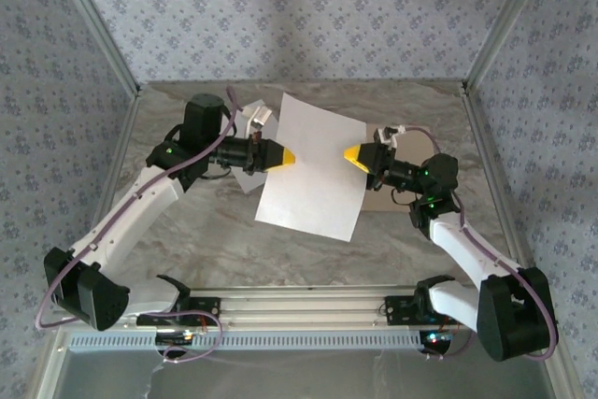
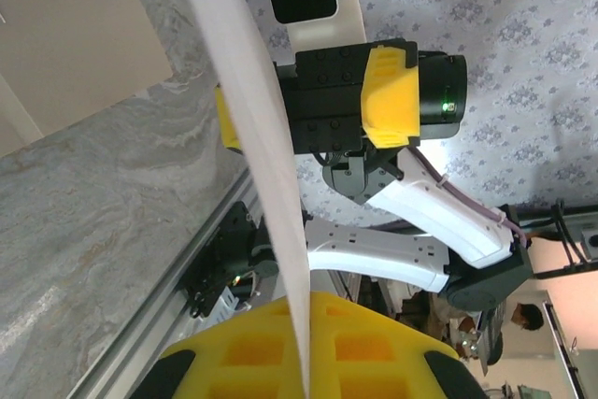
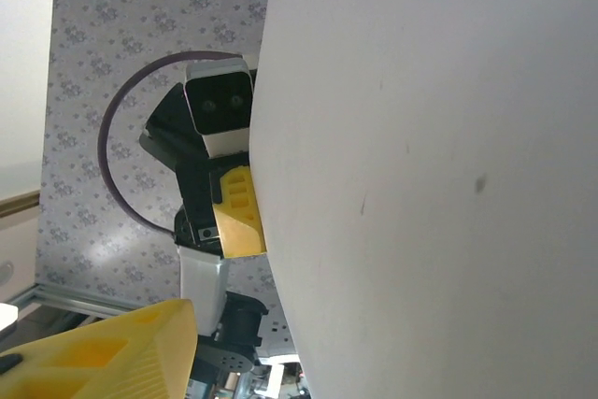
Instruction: Put the files into the folder
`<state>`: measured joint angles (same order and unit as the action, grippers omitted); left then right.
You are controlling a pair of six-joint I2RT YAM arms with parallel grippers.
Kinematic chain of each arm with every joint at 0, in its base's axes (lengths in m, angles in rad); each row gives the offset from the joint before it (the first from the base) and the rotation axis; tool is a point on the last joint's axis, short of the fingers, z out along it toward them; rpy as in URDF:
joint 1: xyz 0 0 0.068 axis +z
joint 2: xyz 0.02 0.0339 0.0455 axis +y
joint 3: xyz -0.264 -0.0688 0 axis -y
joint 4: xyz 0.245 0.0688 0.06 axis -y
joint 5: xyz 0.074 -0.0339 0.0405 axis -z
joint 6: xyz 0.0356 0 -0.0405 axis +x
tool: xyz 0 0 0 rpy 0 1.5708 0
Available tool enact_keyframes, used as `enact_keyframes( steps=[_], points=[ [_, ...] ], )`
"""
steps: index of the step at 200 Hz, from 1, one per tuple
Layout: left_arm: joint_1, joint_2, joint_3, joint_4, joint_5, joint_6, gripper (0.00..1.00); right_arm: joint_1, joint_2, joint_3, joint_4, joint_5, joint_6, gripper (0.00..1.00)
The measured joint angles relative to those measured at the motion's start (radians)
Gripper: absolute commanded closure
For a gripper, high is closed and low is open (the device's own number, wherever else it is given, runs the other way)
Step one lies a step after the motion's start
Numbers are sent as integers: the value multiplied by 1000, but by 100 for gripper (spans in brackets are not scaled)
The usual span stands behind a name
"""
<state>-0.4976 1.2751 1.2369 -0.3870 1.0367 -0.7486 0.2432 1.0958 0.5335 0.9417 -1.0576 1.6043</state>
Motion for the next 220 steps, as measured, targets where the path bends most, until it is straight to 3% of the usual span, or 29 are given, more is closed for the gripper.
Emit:
enact_keyframes(
  steps=[53, 112, 152, 220],
  points=[
    [56, -18, 0, -31, 19, 35, 100, 9, 1, 0, -34, -6, -33, 51],
    [66, -18, 0, -56, 50, 68, 100, 26, 14, 0, -37, -10, -47, 56],
    [75, -17, 0, -60, 52, 83, 100, 30, 18, 1, -39, -14, -52, 65],
    [77, -16, 0, -60, 52, 95, 100, 43, 19, 14, -40, -14, -53, 67]
  ],
)
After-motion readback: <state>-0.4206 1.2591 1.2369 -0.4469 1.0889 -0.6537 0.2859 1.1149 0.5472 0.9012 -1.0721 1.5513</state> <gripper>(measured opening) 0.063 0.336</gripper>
